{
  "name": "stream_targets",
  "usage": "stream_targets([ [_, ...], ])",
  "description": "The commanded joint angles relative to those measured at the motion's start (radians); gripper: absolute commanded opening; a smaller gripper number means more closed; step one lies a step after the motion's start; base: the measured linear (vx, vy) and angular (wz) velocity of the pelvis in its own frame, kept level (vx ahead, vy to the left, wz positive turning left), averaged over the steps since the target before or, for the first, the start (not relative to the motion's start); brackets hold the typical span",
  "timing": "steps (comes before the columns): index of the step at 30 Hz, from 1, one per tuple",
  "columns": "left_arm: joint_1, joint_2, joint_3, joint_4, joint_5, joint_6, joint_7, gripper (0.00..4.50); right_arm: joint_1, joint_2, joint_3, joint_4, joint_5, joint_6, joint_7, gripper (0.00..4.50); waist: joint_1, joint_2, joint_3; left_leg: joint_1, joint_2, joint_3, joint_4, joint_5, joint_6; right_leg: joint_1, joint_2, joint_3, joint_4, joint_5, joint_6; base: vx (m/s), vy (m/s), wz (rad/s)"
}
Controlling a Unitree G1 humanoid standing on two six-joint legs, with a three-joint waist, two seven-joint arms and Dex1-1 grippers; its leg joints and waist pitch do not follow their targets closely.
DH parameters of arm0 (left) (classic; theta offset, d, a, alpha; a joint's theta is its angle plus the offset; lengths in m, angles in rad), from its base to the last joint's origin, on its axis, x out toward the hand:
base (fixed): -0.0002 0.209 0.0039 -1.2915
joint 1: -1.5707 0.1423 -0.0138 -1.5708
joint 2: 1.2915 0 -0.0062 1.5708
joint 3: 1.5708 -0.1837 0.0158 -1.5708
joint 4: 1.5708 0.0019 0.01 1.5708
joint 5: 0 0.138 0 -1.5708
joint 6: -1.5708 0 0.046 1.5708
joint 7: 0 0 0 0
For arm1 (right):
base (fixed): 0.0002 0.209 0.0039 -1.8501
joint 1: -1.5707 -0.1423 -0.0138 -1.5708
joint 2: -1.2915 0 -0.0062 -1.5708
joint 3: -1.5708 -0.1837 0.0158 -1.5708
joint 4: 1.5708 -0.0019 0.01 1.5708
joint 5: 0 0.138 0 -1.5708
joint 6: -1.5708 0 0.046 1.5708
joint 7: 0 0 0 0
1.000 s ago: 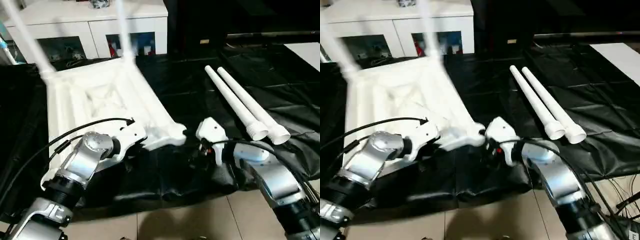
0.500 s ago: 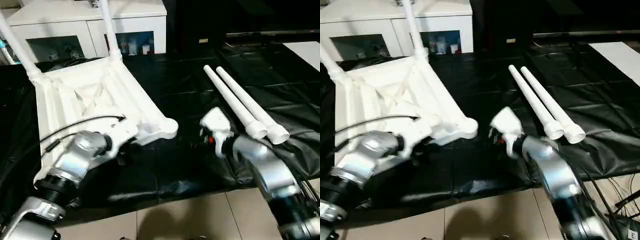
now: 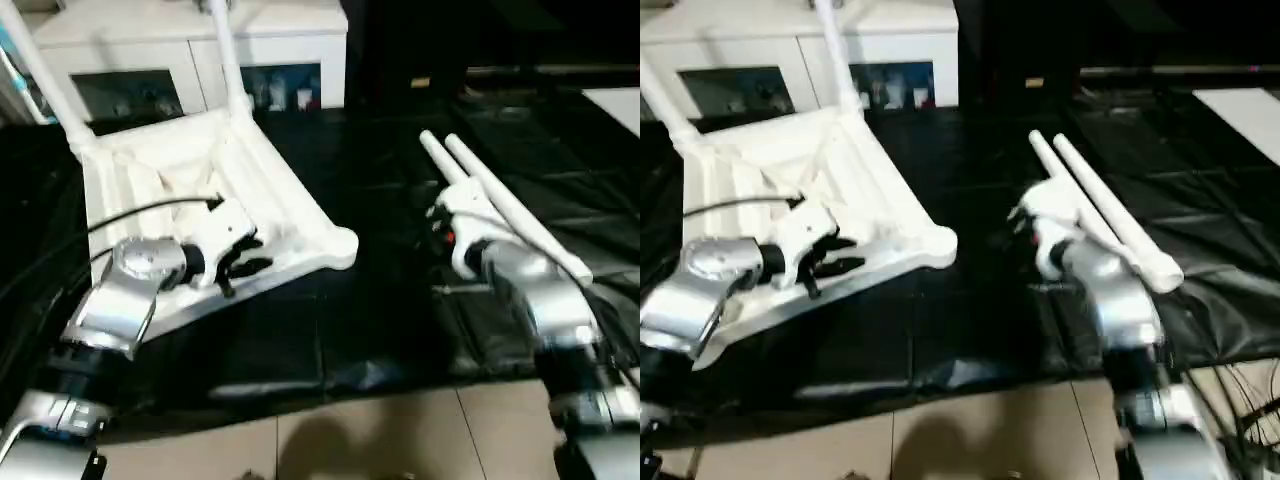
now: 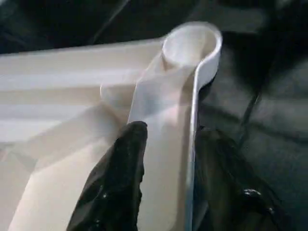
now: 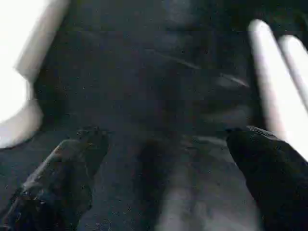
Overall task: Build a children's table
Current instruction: Pick table leg
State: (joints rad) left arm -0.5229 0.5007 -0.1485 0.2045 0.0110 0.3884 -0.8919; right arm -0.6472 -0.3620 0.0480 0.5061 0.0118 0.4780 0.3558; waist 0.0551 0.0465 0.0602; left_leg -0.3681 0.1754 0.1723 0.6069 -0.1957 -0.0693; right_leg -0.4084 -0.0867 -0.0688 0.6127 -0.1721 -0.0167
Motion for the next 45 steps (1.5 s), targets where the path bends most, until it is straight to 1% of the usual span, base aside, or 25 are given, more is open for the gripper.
stream_targets([
  [1, -0.011, -0.004, 0.021, -0.041, -0.020, 0.018, -0.006, 2.27, -0.053, -0.008, -0.026, 0.103, -0.013, -0.003, -0.049, 4.50, 0.001, -0.007, -0.078, 0.003, 0.034, -0.009, -0.063, -0.103, 0.046, 0.062, -0.053, 0.043, -0.056, -0.121, -0.262, 0.000, 0.000, 0.00],
  [2, -0.011, -0.007, 0.022, -0.048, -0.025, 0.018, -0.004, 2.34, -0.068, -0.010, -0.031, 0.133, -0.013, -0.005, -0.061, 4.50, -0.001, -0.006, -0.079, 0.003, 0.033, -0.008, -0.062, -0.101, 0.047, 0.061, -0.051, 0.041, -0.055, -0.119, -0.269, 0.000, 0.000, 0.00],
  [3, -0.010, -0.021, 0.028, -0.079, -0.047, 0.021, -0.003, 2.34, -0.132, -0.018, -0.039, 0.247, -0.025, -0.031, -0.105, 4.50, 0.001, -0.007, -0.079, 0.003, 0.034, -0.008, -0.061, -0.106, 0.047, 0.062, -0.052, 0.042, -0.057, -0.127, -0.267, 0.000, 0.000, 0.00],
  [4, -0.010, -0.021, 0.028, -0.079, -0.047, 0.021, -0.003, 2.42, -0.132, -0.018, -0.039, 0.247, -0.025, -0.031, -0.105, 4.50, -0.001, -0.005, -0.081, 0.005, 0.034, -0.008, -0.061, -0.106, 0.044, 0.060, -0.052, 0.041, -0.054, -0.128, -0.274, 0.000, 0.000, 0.00],
  [5, 0.004, -0.023, 0.019, -0.114, -0.065, 0.019, -0.027, 2.53, -0.185, -0.028, -0.030, 0.337, -0.042, -0.002, -0.110, 4.50, 0.001, -0.007, -0.080, 0.003, 0.033, -0.007, -0.060, -0.105, 0.045, 0.062, -0.051, 0.040, -0.055, -0.123, -0.274, 0.000, 0.000, 0.00],
  [7, 0.023, -0.018, -0.004, -0.152, -0.079, 0.021, -0.063, 2.62, -0.235, -0.036, -0.022, 0.429, -0.053, 0.012, -0.100, 4.50, -0.001, -0.009, -0.080, 0.002, 0.033, -0.006, -0.058, -0.107, 0.051, 0.062, -0.049, 0.039, -0.053, -0.116, -0.285, 0.000, 0.000, 0.00],
  [9, 0.030, -0.014, -0.015, -0.165, -0.083, 0.019, -0.073, 2.62, -0.250, -0.038, -0.024, 0.460, -0.051, 0.005, -0.097, 4.50, 0.000, -0.008, -0.079, 0.000, 0.034, -0.005, -0.057, -0.106, 0.061, 0.062, -0.049, 0.039, -0.050, -0.111, -0.283, 0.000, 0.000, 0.00],
  [11, 0.049, -0.009, -0.033, -0.208, -0.099, 0.030, -0.088, 2.62, -0.293, -0.050, -0.028, 0.551, -0.060, -0.015, -0.106, 4.50, 0.000, -0.020, -0.078, -0.003, 0.035, -0.003, -0.057, -0.096, 0.072, 0.063, -0.049, 0.039, -0.050, -0.108, -0.281, 0.000, 0.000, 0.00],
  [12, 0.052, -0.011, -0.034, -0.214, -0.100, 0.035, -0.086, 2.62, -0.301, -0.054, -0.032, 0.568, -0.061, -0.024, -0.114, 4.50, 0.001, -0.015, -0.080, -0.002, 0.036, -0.004, -0.056, -0.095, 0.072, 0.063, -0.051, 0.039, -0.049, -0.114, -0.286, 0.000, 0.000, 0.00],
  [13, 0.052, -0.011, -0.034, -0.214, -0.100, 0.035, -0.086, 2.62, -0.301, -0.054, -0.032, 0.568, -0.061, -0.024, -0.114, 4.50, 0.001, -0.014, -0.080, -0.001, 0.036, -0.003, -0.055, -0.093, 0.072, 0.061, -0.050, 0.039, -0.049, -0.115, -0.287, 0.000, 0.000, 0.00],
  [15, 0.060, -0.014, -0.036, -0.221, -0.098, 0.043, -0.075, 2.62, -0.325, -0.060, -0.032, 0.635, -0.069, -0.052, -0.123, 4.50, 0.001, -0.022, -0.081, -0.004, 0.035, -0.002, -0.052, -0.080, 0.079, 0.061, -0.048, 0.039, -0.046, -0.109, -0.283, 0.000, 0.000, 0.00],
  [16, 0.063, -0.015, -0.037, -0.223, -0.098, 0.043, -0.073, 2.62, -0.331, -0.061, -0.031, 0.652, -0.072, -0.055, -0.122, 4.50, 0.001, -0.021, -0.082, -0.004, 0.035, -0.002, -0.051, -0.079, 0.080, 0.060, -0.049, 0.039, -0.044, -0.109, -0.287, 0.000, 0.000, 0.00],
  [17, 0.065, -0.015, -0.037, -0.224, -0.098, 0.044, -0.072, 2.62, -0.334, -0.062, -0.031, 0.662, -0.073, -0.056, -0.121, 4.50, 0.001, -0.020, -0.078, -0.005, 0.035, -0.001, -0.051, -0.098, 0.080, 0.056, -0.049, 0.039, -0.049, -0.135, -0.285, 0.000, 0.000, 0.00],
  [22, 0.073, -0.008, -0.042, -0.240, -0.100, 0.053, -0.073, 2.62, -0.342, -0.064, -0.039, 0.700, -0.074, -0.082, -0.123, 4.50, 0.000, -0.019, -0.076, -0.004, 0.035, -0.002, -0.052, -0.133, 0.064, 0.054, -0.048, 0.039, -0.052, -0.187, -0.265, 0.000, 0.000, 0.00],
  [23, 0.073, -0.008, -0.042, -0.240, -0.100, 0.053, -0.073, 2.62, -0.342, -0.064, -0.039, 0.700, -0.074, -0.082, -0.123, 4.50, 0.001, -0.018, -0.076, -0.005, 0.035, -0.001, -0.051, -0.133, 0.063, 0.053, -0.048, 0.039, -0.052, -0.184, -0.264, 0.000, 0.000, 0.00],
  [24, 0.072, -0.003, -0.047, -0.242, -0.101, 0.055, -0.073, 2.62, -0.346, -0.056, -0.041, 0.703, -0.065, -0.095, -0.094, 4.50, 0.002, -0.012, -0.077, -0.007, 0.035, -0.003, -0.050, -0.129, 0.063, 0.055, -0.049, 0.039, -0.049, -0.176, -0.265, 0.000, 0.000, 0.00],
  [29, 0.068, 0.002, -0.053, -0.242, -0.096, 0.054, -0.074, 2.62, -0.355, -0.044, -0.028, 0.710, -0.070, -0.122, -0.064, 4.50, 0.000, -0.016, -0.076, -0.007, 0.035, -0.003, -0.050, -0.145, 0.066, 0.053, -0.048, 0.038, -0.052, -0.190, -0.267, 0.000, 0.000, 0.00],
  [30, 0.065, 0.003, -0.055, -0.240, -0.096, 0.053, -0.077, 2.62, -0.359, -0.041, -0.028, 0.708, -0.069, -0.123, -0.061, 4.50, -0.001, -0.007, -0.075, -0.006, 0.035, -0.003, -0.050, -0.154, 0.062, 0.051, -0.047, 0.037, -0.053, -0.194, -0.267, 0.000, 0.000, 0.00],
  [33, 0.056, 0.006, -0.059, -0.238, -0.092, 0.052, -0.081, 2.62, -0.375, -0.039, -0.028, 0.706, -0.067, -0.136, -0.052, 4.50, 0.000, -0.006, -0.076, -0.006, 0.036, -0.004, -0.051, -0.164, 0.056, 0.051, -0.046, 0.037, -0.051, -0.185, -0.271, 0.000, 0.000, 0.00],
  [36, 0.053, 0.007, -0.059, -0.241, -0.094, 0.056, -0.085, 2.62, -0.387, -0.038, -0.029, 0.705, -0.068, -0.132, -0.045, 4.50, 0.000, -0.006, -0.077, -0.006, 0.036, -0.005, -0.051, -0.159, 0.057, 0.052, -0.045, 0.036, -0.048, -0.167, -0.276, 0.000, 0.000, 0.00],
  [37, 0.051, 0.011, -0.064, -0.245, -0.097, 0.056, -0.090, 2.62, -0.400, -0.040, -0.039, 0.709, -0.065, -0.137, -0.052, 4.50, 0.000, -0.009, -0.077, -0.006, 0.036, -0.005, -0.051, -0.161, 0.058, 0.052, -0.046, 0.037, -0.049, -0.168, -0.277, 0.000, 0.000, 0.00],
  [42, 0.051, 0.015, -0.072, -0.260, -0.106, 0.063, -0.101, 2.62, -0.416, -0.055, -0.059, 0.736, -0.069, -0.150, -0.127, 4.50, 0.000, -0.008, -0.077, -0.006, 0.035, -0.005, -0.051, -0.152, 0.053, 0.051, -0.047, 0.038, -0.048, -0.163, -0.280, 0.000, 0.000, 0.00],
  [43, 0.051, 0.014, -0.075, -0.263, -0.107, 0.065, -0.102, 2.62, -0.415, -0.057, -0.059, 0.743, -0.070, -0.143, -0.125, 4.50, -0.001, -0.008, -0.077, -0.007, 0.035, -0.005, -0.050, -0.152, 0.052, 0.052, -0.047, 0.037, -0.047, -0.161, -0.280, 0.000, 0.000, 0.00],
  [44, 0.052, 0.013, -0.077, -0.265, -0.108, 0.066, -0.103, 2.62, -0.414, -0.057, -0.059, 0.747, -0.069, -0.136, -0.121, 4.50, 0.000, -0.012, -0.077, -0.007, 0.035, -0.005, -0.050, -0.149, 0.054, 0.053, -0.047, 0.038, -0.046, -0.161, -0.278, 0.000, 0.000, 0.00],
  [45, 0.052, 0.012, -0.078, -0.269, -0.111, 0.068, -0.105, 2.62, -0.412, -0.055, -0.060, 0.752, -0.066, -0.121, -0.108, 4.50, 0.000, -0.011, -0.077, -0.007, 0.035, -0.004, -0.049, -0.151, 0.057, 0.052, -0.047, 0.038, -0.047, -0.161, -0.278, 0.000, 0.000, 0.00],
])
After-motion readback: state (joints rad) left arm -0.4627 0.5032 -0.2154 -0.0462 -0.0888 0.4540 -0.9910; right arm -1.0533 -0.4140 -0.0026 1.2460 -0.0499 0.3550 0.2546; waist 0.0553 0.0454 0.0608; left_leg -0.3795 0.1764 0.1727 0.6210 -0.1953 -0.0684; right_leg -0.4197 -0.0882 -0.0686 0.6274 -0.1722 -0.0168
